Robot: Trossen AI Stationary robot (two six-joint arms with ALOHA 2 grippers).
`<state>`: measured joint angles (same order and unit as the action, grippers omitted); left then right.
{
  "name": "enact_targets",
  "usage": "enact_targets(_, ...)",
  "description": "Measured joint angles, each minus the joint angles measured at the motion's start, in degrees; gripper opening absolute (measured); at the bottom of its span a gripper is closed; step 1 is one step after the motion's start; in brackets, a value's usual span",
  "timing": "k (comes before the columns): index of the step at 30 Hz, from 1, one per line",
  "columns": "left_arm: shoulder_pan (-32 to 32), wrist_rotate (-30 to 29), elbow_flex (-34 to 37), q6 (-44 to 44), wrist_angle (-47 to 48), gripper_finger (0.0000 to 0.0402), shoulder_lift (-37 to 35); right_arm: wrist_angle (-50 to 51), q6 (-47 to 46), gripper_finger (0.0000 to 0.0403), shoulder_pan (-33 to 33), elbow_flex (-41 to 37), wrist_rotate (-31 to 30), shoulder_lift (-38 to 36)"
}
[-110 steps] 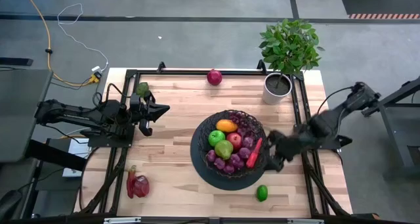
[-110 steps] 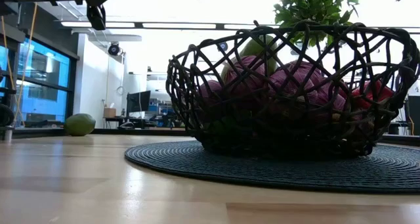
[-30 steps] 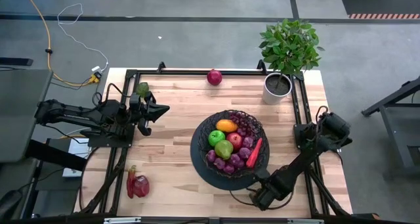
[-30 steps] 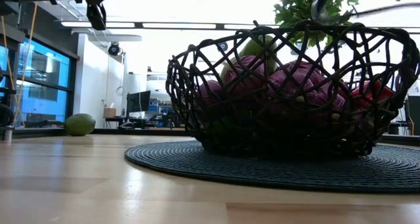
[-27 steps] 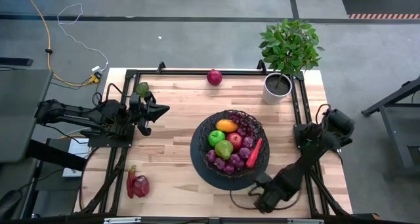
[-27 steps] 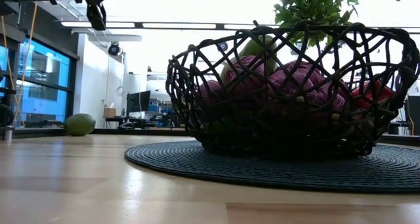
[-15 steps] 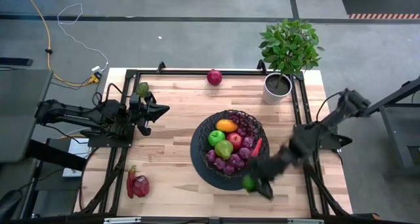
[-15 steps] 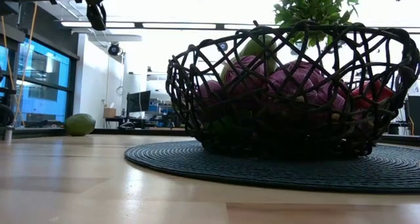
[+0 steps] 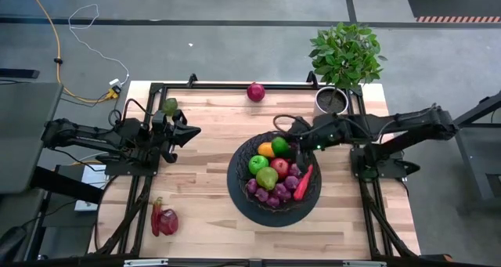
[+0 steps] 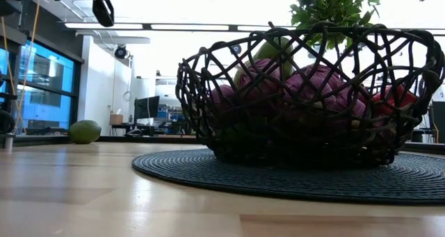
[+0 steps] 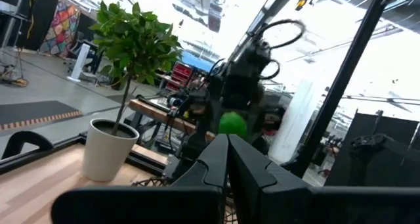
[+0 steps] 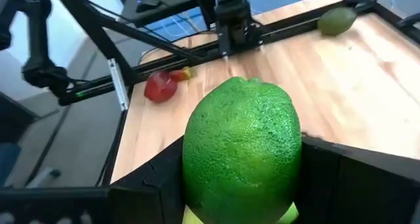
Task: Build produce basket
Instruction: Put the green lime into the basket
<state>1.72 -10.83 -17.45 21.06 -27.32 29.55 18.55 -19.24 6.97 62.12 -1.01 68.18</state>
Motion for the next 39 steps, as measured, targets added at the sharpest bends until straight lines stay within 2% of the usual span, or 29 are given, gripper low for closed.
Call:
enact_targets(4, 0.0, -0.1, 0.0, -0.1, 0.0, 0.0, 0.0, -12.3, -3.3, 0.0188, -1.0, -13.2, 3.2, -5.0)
enact_targets(7, 0.0, -0.9, 0.0, -0.1, 0.1, 0.0, 0.1, -25.8, -5.2, 0.0188, -2.9, -21.1, 3.4, -8.6)
enact_targets(9, 0.0, -1.6, 0.0, 0.0, 0.2, 0.0, 0.1, -33.5, -5.1, 0.0188, -4.2, -24.3, 2.9, -10.1)
enact_targets(13, 0.0, -1.7, 0.0, -0.1, 0.3, 0.0, 0.2, -39.8, 0.2, 0.0188, -5.5, -26.3, 3.0, -10.6)
enact_targets(17, 0.0, -2.7, -1.4, -2.9, 2.0, 0.0, 0.2, -40.6, 5.0, 0.0188, -5.5, -25.9, 3.0, -9.9)
enact_targets(26, 0.0, -2.9, -11.9, -12.7, 14.1, 0.0, 3.0, -40.6, 10.4, 0.0188, -5.5, -25.8, 3.0, -10.0)
enact_targets(39, 0.0, -1.6, -12.4, -14.7, 14.4, 0.0, 3.3, -39.0, 9.2, 0.0188, -5.4, -25.8, 3.0, -10.0)
